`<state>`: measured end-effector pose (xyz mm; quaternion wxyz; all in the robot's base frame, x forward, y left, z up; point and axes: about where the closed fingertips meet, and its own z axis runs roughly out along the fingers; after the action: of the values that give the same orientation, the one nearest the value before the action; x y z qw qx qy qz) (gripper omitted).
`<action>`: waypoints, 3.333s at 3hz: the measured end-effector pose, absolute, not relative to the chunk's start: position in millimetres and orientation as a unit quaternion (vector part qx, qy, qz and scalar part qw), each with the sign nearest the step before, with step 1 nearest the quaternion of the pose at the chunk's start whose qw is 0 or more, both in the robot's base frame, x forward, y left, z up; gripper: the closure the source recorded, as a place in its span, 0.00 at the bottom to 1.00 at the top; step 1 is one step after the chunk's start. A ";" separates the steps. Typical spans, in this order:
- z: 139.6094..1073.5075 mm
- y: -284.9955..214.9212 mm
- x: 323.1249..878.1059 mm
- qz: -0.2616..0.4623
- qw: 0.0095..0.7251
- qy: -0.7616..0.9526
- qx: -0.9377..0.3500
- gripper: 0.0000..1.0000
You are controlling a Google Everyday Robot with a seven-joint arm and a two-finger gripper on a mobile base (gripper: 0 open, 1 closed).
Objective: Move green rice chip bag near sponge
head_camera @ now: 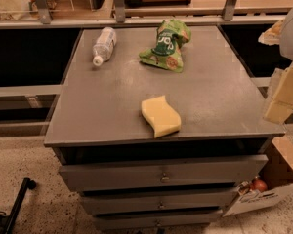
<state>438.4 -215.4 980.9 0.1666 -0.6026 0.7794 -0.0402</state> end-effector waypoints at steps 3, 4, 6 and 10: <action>991.8 -211.6 513.5 -0.079 0.232 0.766 -0.594 0.00; 997.7 -201.6 567.4 -0.089 0.292 0.757 -0.578 0.00; 975.0 -180.6 661.9 -0.052 0.363 0.775 -0.515 0.00; 963.5 -158.2 749.3 0.057 0.423 0.798 -0.425 0.00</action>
Offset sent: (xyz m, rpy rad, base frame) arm 0.0733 0.0089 0.0099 -0.0213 -0.1429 0.0270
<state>749.3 -158.2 963.5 0.4228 -0.4249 0.7984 0.0569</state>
